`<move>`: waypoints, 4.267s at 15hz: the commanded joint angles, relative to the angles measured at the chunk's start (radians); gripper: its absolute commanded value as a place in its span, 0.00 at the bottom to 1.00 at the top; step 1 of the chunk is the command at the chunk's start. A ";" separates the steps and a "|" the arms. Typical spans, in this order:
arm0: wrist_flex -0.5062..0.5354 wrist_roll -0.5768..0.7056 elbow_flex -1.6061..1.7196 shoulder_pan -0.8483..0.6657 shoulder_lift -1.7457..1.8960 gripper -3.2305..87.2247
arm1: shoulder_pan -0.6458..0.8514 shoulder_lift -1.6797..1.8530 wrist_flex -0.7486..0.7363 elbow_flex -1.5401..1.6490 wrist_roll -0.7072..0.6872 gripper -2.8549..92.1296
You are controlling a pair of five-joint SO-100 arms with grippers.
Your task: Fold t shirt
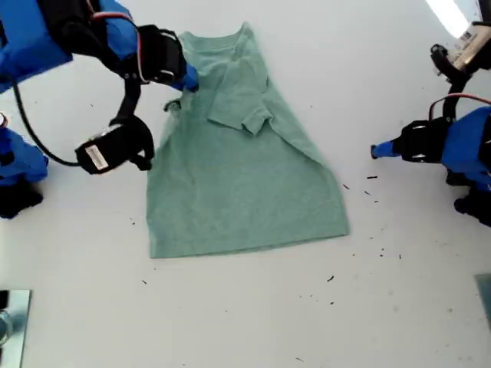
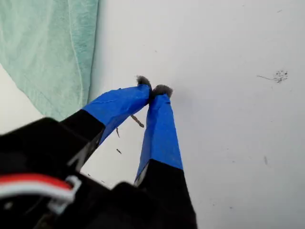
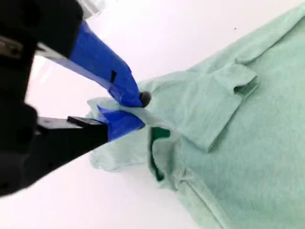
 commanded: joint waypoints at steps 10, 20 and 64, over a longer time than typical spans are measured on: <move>0.002 0.132 -0.067 -0.075 0.087 0.29 | -0.003 0.009 -0.020 0.058 0.009 0.06; -0.311 -0.327 1.635 0.167 1.589 0.03 | -0.009 0.009 -0.021 0.058 0.015 0.06; -0.225 -0.305 1.781 0.153 1.881 0.03 | -0.523 -1.551 0.391 -1.663 -0.110 0.02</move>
